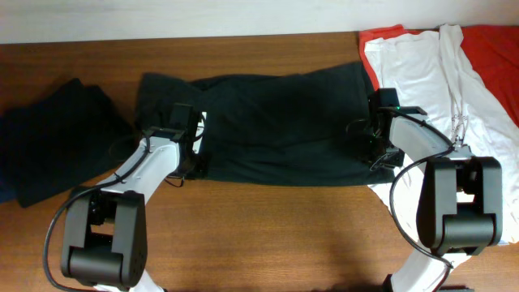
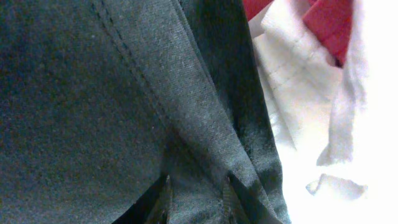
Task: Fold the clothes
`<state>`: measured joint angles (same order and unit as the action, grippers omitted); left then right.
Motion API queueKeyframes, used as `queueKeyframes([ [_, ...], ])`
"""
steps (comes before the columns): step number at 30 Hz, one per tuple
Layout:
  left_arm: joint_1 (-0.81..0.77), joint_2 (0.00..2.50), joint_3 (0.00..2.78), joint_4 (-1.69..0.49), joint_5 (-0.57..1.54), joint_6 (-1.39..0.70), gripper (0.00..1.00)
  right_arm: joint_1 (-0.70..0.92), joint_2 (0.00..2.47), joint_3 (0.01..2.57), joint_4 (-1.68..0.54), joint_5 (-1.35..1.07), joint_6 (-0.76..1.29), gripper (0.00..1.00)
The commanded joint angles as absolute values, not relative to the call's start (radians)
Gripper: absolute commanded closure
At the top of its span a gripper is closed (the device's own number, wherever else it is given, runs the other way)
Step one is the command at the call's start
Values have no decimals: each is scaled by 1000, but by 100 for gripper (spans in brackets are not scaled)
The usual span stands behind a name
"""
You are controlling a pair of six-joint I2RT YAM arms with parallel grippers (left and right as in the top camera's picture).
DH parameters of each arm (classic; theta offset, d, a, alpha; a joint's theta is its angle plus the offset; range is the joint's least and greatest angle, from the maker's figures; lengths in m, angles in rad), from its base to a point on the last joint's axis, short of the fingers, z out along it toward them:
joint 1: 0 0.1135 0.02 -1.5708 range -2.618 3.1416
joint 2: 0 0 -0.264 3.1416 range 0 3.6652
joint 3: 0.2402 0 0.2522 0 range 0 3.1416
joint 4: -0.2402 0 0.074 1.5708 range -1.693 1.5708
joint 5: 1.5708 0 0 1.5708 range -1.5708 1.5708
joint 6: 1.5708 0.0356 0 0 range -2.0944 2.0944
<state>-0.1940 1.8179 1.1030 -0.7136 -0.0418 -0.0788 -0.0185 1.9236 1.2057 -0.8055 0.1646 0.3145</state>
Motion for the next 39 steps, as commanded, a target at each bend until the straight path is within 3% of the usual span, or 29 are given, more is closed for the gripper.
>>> queueKeyframes([
  [1, -187, 1805, 1290, -779, 14, -74, 100, -30, 1940, 1196, -809, 196, 320, 69],
  [4, -187, 1797, 1527, -679, 138, -75, 99, -30, 1940, 1196, -808, 196, 320, 69],
  [5, -187, 1797, 1536, -638, 134, -74, 46, -30, 1940, 1196, -808, 196, 320, 68],
  [6, -179, 1801, 1535, -663, 127, -74, 21, -30, 1940, 1196, -809, 196, 320, 68],
  [7, -166, 1806, 1535, -743, 80, -74, 9, -30, 1940, 1196, -810, 196, 320, 68],
  [10, -57, 1818, 1532, -1055, -94, -97, 8, -30, 1940, 1196, -818, 196, 320, 68],
  [11, -2, 1818, 1517, -1068, -91, -119, 8, -30, 1940, 1196, -821, 195, 320, 68],
  [17, 191, 1835, 1372, -827, 43, -118, 11, -29, 1940, 1196, -835, 191, 320, 68],
  [18, 213, 1860, 1372, -798, 46, -118, 19, -30, 1940, 1196, -838, 191, 320, 68],
  [19, 234, 1889, 1372, -780, 46, -118, 20, -30, 1940, 1196, -842, 192, 320, 68],
  [27, 502, 2052, 1382, -591, 50, -119, 19, -29, 1940, 1196, -891, 192, 320, 68],
  [29, 554, 2052, 1414, -592, 155, -118, 21, -30, 1940, 1196, -901, 192, 320, 68],
  [31, 536, 2047, 1457, -621, 341, -86, 19, -29, 1940, 1196, -905, 192, 320, 67],
  [33, 420, 1971, 1478, -652, 382, -11, 16, -30, 1940, 1196, -913, 192, 320, 67],
  [34, 367, 1931, 1478, -664, 377, 6, 16, -30, 1940, 1196, -917, 192, 320, 62],
  [37, 249, 1883, 1469, -855, 369, 48, 17, -30, 1940, 1196, -921, 192, 320, 61],
  [39, 168, 1883, 1421, -923, 142, 50, 17, -30, 1940, 1196, -921, 191, 320, 57],
])
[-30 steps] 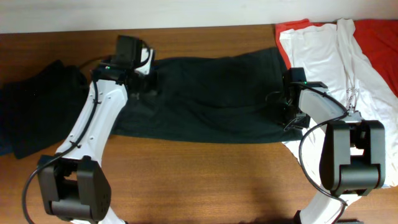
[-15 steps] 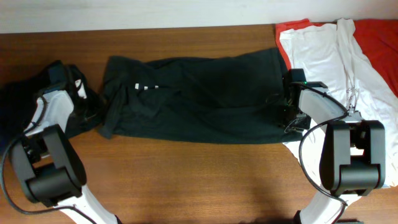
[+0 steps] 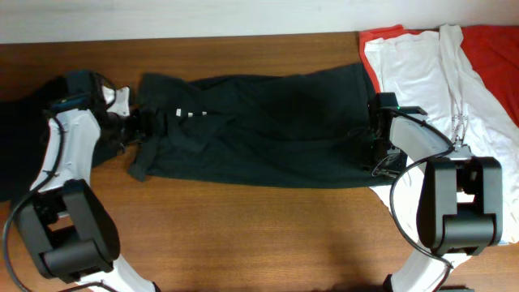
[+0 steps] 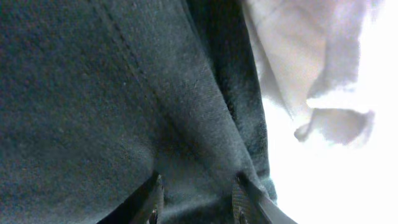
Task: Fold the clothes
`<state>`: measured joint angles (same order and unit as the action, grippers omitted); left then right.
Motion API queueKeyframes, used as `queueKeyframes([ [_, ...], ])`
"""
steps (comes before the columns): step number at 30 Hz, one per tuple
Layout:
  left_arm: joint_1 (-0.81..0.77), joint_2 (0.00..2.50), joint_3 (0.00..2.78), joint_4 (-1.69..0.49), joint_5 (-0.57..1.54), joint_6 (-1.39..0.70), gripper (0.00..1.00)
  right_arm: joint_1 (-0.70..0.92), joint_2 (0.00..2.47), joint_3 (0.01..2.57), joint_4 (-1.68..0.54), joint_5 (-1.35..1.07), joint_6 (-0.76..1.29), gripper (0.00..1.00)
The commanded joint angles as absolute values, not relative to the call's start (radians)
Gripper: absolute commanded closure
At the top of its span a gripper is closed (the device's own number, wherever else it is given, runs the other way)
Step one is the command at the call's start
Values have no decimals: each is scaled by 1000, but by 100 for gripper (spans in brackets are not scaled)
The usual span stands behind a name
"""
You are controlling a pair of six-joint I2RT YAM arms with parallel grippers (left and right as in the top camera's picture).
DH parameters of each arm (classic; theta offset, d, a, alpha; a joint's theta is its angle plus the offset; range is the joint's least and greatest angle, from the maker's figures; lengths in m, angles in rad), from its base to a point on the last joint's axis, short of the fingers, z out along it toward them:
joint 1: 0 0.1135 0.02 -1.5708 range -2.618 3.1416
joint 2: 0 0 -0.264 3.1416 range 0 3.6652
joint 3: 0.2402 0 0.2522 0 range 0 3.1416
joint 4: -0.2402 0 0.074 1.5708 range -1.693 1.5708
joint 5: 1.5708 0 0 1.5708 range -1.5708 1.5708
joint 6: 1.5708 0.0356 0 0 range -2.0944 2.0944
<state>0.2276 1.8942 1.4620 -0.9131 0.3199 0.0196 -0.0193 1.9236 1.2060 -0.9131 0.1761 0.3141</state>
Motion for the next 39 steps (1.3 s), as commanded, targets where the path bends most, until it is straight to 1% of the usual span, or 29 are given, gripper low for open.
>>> queueKeyframes([
  [1, 142, 1883, 1385, -889, 69, 51, 17, -29, 1940, 1196, -922, 187, 320, 57],
  [2, 128, 1883, 1360, -863, 32, 51, 20, -30, 1940, 1196, -922, 180, 320, 57],
  [3, 107, 1883, 1303, -818, -38, 50, 26, -29, 1940, 1196, -924, 176, 320, 57],
  [5, 105, 1884, 1237, -774, -114, 50, 30, -30, 1940, 1196, -929, 169, 319, 57],
  [6, 105, 1884, 1231, -770, -155, 49, 38, -30, 1940, 1196, -929, 169, 319, 57],
  [7, 105, 1884, 1231, -763, -200, 33, 47, -30, 1940, 1196, -929, 169, 319, 57],
  [8, 105, 1884, 1231, -751, -258, 12, 81, -30, 1940, 1196, -928, 169, 320, 57],
  [9, 105, 1882, 1232, -751, -289, 11, 95, -30, 1940, 1196, -928, 169, 319, 57],
  [10, 105, 1880, 1241, -752, -374, 12, 98, -30, 1940, 1196, -929, 170, 319, 57],
  [11, 105, 1874, 1252, -762, -475, 12, 95, -30, 1940, 1196, -929, 170, 319, 57],
  [13, 106, 1861, 1254, -762, -576, 12, 89, -48, 1940, 1196, -928, 170, 320, 57],
  [14, 109, 1861, 1254, -758, -629, 11, 79, -63, 1940, 1196, -933, 170, 319, 57],
  [15, 126, 1861, 1254, -724, -632, 11, 50, -81, 1940, 1196, -942, 170, 320, 57],
  [16, 142, 1861, 1254, -688, -617, 12, 45, -94, 1940, 1196, -947, 169, 320, 57],
  [18, 171, 1861, 1254, -614, -616, 12, 45, -101, 1940, 1195, -946, 168, 320, 57],
  [19, 182, 1861, 1254, -597, -616, 12, 39, -101, 1940, 1195, -946, 168, 320, 57],
  [20, 204, 1861, 1254, -595, -554, 11, 27, -101, 1940, 1195, -947, 166, 320, 57],
  [21, 218, 1861, 1254, -606, -418, 3, 25, -101, 1940, 1195, -948, 165, 320, 57],
  [22, 219, 1845, 1255, -667, -216, 0, 28, -101, 1940, 1195, -954, 165, 319, 57],
  [23, 218, 1829, 1256, -704, -111, 0, 29, -101, 1940, 1195, -958, 166, 319, 57],
  [26, 218, 1673, 1256, -758, 132, 0, 28, -101, 1940, 1195, -973, 166, 320, 57],
  [27, 218, 1625, 1256, -780, 152, -32, 28, -101, 1940, 1195, -973, 165, 320, 57],
  [29, 218, 1610, 1254, -856, 122, -78, 30, -101, 1940, 1195, -973, 165, 320, 57],
  [31, 218, 1624, 1181, -891, 17, -224, 36, -101, 1940, 1195, -973, 165, 320, 57],
  [32, 218, 1624, 1124, -864, -17, -281, 37, -101, 1940, 1195, -974, 166, 320, 57],
  [36, 218, 1624, 981, -739, -164, -303, 38, -101, 1940, 1195, -980, 166, 319, 57],
  [37, 218, 1624, 956, -678, -163, -303, 38, -101, 1940, 1195, -980, 166, 319, 57],
  [39, 218, 1624, 936, -645, -164, -303, 38, -101, 1940, 1195, -981, 166, 319, 57],
])
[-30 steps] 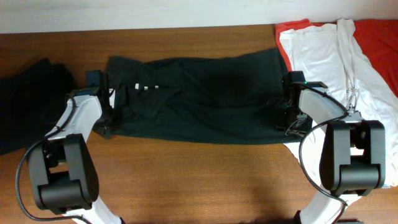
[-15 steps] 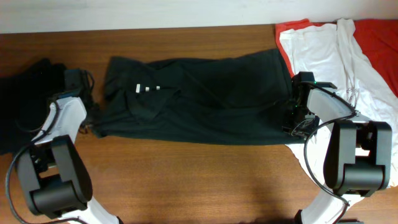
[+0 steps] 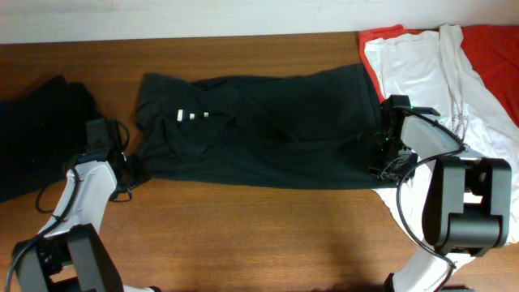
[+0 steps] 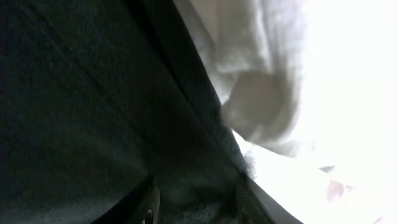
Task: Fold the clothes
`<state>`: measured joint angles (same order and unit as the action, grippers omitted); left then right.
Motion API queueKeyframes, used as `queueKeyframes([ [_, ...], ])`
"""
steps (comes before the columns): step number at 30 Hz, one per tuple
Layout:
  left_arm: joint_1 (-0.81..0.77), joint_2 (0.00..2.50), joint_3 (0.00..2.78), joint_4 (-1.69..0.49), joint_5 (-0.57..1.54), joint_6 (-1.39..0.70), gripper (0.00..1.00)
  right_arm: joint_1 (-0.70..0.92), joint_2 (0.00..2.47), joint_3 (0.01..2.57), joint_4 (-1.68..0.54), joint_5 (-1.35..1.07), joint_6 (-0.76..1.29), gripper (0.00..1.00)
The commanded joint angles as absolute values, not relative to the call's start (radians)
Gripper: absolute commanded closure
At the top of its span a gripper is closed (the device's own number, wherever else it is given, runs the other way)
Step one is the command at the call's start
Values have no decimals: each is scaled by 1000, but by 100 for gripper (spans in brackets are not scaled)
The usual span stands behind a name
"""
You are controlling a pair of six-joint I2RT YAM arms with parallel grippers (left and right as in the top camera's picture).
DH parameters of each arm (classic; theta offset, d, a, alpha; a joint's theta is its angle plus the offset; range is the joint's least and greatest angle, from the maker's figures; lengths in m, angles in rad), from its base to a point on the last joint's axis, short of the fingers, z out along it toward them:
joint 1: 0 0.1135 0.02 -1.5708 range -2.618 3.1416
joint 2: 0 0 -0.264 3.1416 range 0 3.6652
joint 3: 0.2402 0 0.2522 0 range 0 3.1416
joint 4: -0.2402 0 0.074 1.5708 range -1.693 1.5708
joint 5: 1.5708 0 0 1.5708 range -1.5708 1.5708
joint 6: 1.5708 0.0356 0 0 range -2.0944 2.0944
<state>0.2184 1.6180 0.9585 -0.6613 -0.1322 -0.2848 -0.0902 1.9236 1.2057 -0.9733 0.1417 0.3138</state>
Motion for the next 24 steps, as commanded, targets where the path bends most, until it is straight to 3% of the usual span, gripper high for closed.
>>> queueKeyframes([
  [1, 218, 1626, 933, -642, -167, -303, 42, -101, 1940, 1195, -981, 166, 319, 57],
  [4, 218, 1647, 929, -641, -166, -303, 56, -101, 1940, 1195, -981, 166, 320, 57],
  [15, 218, 1728, 929, -512, -310, -302, 62, -101, 1940, 1195, -981, 166, 320, 57],
  [16, 218, 1728, 929, -503, -311, -302, 75, -101, 1940, 1195, -981, 166, 320, 57],
  [17, 218, 1728, 929, -475, -332, -302, 100, -101, 1940, 1195, -983, 166, 320, 57],
  [20, 219, 1728, 949, -430, -681, -286, 100, -101, 1940, 1195, -988, 166, 319, 57],
  [22, 219, 1728, 986, -407, -731, -282, 100, -101, 1940, 1195, -988, 166, 320, 57],
  [23, 219, 1728, 993, -373, -730, -248, 92, -101, 1940, 1195, -989, 166, 319, 57],
  [24, 219, 1728, 997, -325, -731, -184, 73, -101, 1940, 1195, -989, 166, 319, 57],
])
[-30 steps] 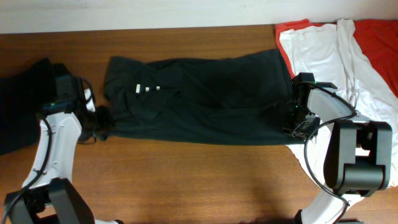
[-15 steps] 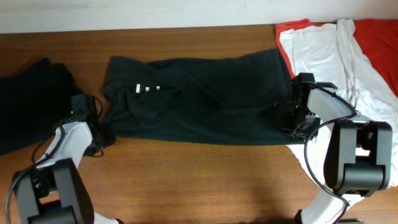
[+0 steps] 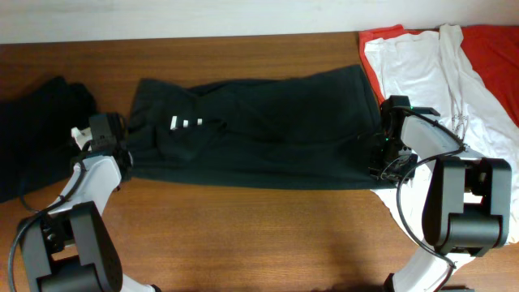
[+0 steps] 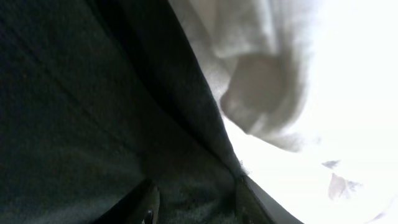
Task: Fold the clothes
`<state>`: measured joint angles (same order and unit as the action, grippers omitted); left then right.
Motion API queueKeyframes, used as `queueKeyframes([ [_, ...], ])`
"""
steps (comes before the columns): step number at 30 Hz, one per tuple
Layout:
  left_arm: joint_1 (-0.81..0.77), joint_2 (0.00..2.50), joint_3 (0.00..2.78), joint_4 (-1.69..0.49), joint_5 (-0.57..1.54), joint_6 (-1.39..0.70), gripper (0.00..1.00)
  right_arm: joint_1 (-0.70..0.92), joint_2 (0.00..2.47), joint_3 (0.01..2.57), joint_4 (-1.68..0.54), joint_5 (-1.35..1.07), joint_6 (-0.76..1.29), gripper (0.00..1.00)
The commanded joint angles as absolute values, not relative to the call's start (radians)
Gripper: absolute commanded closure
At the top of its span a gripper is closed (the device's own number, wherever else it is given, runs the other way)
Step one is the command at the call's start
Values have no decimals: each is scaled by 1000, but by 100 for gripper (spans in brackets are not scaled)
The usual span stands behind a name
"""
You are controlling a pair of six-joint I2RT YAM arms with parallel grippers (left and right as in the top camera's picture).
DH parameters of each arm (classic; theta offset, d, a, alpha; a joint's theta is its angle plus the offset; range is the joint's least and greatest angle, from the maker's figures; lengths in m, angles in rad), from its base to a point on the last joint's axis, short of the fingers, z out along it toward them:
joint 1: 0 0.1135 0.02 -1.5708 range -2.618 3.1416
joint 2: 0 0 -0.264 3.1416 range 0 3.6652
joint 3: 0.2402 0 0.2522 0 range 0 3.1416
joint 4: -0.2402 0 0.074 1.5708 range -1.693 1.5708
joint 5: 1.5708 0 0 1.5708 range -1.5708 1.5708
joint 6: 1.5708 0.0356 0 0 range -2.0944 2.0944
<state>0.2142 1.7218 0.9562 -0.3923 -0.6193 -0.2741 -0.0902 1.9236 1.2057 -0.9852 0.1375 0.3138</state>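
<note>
A dark garment [image 3: 268, 130] lies spread lengthwise across the middle of the table, with small white marks [image 3: 186, 123] near its left end. My left gripper [image 3: 123, 156] is at the garment's left edge, low on that side, and appears shut on the cloth there. At the lower right corner, my right gripper [image 3: 379, 158] is shut on the garment. In the right wrist view dark cloth [image 4: 93, 93] fills the gap between the fingers of the right gripper [image 4: 196, 205].
A white garment [image 3: 422, 73] lies over a red cloth [image 3: 495, 49] at the back right, touching the dark garment's right edge; the same white garment [image 4: 267, 93] appears in the right wrist view. A dark clothes pile [image 3: 36, 130] sits at the far left. Bare wooden table [image 3: 268, 235] runs along the front.
My left gripper has moved slightly up at the garment's left edge. The loose lower left flap is gone and that end lies straighter. The right gripper has stayed put.
At first the left gripper sat on the garment a little in from its left end. Then it was far left, with the left end drawn out. Later it was below the lower left corner, and now at the left edge. The right gripper kept the right corner throughout.
</note>
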Motion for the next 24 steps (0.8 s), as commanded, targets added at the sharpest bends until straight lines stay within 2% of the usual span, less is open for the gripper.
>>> queueKeyframes([
  [1, 219, 1728, 997, -311, -733, -154, 66, -101, 1940, 1195, -989, 166, 319, 57],
  [2, 221, 1728, 997, -313, -755, -155, 65, -101, 1940, 1195, -990, 167, 319, 57],
  [4, 248, 1728, 997, -311, -837, -155, 52, -101, 1940, 1195, -991, 167, 319, 57],
  [5, 257, 1728, 997, -324, -823, -155, 51, -101, 1940, 1195, -992, 167, 320, 57],
  [8, 257, 1728, 997, -331, -828, -139, 38, -101, 1940, 1195, -999, 170, 319, 57],
  [9, 257, 1728, 997, -331, -828, -116, 37, -101, 1940, 1195, -1003, 170, 319, 56],
  [11, 240, 1709, 997, -342, -680, -114, 38, -101, 1940, 1195, -1011, 169, 319, 51],
  [13, 181, 1652, 997, -349, -345, -100, 48, -101, 1940, 1195, -1011, 169, 319, 51],
  [16, 93, 1638, 997, -393, -215, -81, 63, -101, 1940, 1195, -1019, 169, 319, 51],
  [21, 75, 1804, 996, -397, -205, -81, 62, -99, 1940, 1195, -1020, 118, 315, 52],
  [23, 77, 1865, 996, -454, -205, -102, 61, -99, 1940, 1195, -1044, 71, 249, 51],
  [24, 77, 1866, 996, -497, -205, -129, 55, -99, 1940, 1195, -1062, 71, 240, 51],
])
